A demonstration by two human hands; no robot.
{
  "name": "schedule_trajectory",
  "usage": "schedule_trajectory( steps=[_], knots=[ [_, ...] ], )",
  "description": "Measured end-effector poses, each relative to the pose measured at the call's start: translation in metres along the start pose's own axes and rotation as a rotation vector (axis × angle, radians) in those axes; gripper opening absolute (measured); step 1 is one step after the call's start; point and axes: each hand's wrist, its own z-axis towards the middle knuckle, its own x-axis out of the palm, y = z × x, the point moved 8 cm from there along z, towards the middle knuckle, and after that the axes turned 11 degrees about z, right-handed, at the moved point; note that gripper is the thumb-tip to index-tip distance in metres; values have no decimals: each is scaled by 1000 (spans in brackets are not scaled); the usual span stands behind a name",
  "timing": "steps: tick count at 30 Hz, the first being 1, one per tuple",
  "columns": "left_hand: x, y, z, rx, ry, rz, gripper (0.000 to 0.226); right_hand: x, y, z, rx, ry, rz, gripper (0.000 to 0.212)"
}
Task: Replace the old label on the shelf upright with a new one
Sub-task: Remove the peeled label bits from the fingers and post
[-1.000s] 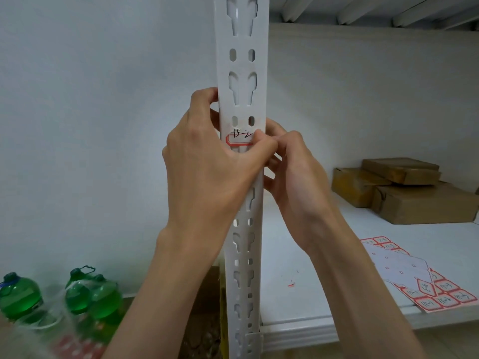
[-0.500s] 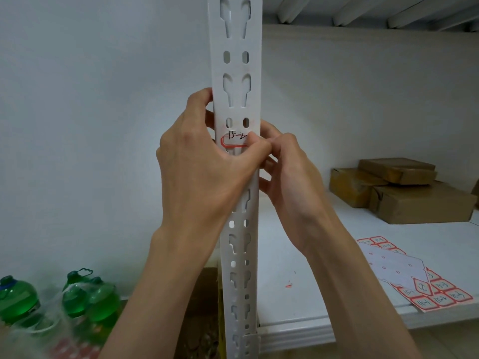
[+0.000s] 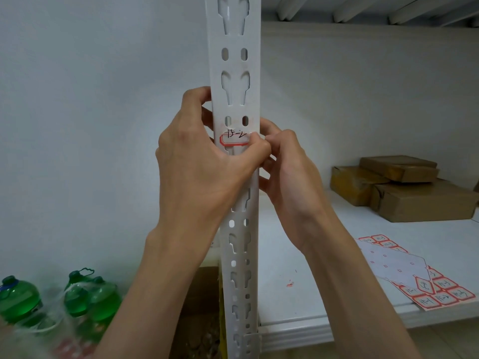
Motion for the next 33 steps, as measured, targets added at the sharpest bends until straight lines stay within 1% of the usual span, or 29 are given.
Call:
schedule_trajectory(
  steps=[4, 7, 14, 19, 22, 24, 26, 33],
  knots=[
    [2, 0, -2, -54, -12, -29, 55, 0, 0, 1, -7, 3, -10, 37],
    [5, 0, -4, -72, -3, -57, 55, 1, 0, 0, -14, 6, -20, 37],
    [2, -8, -3, 19, -10, 87, 53, 2, 1, -1, -21, 12, -39, 36],
    [-3, -4, 2, 66, -2, 51, 53, 1, 0, -1, -10, 14, -44, 39],
    [-3, 0, 5, 72, 23, 29, 58, 1, 0, -1, -12, 9, -43, 38],
    [-2, 0, 4, 66, 46, -3, 64, 1, 0, -1, -16, 11, -39, 37],
    [1, 0, 2, 45, 58, -19, 64, 1, -1, -1, -19, 17, -37, 41],
    [8, -2, -4, -56, 46, -54, 47, 2, 2, -2, -32, 17, -38, 33]
  ],
)
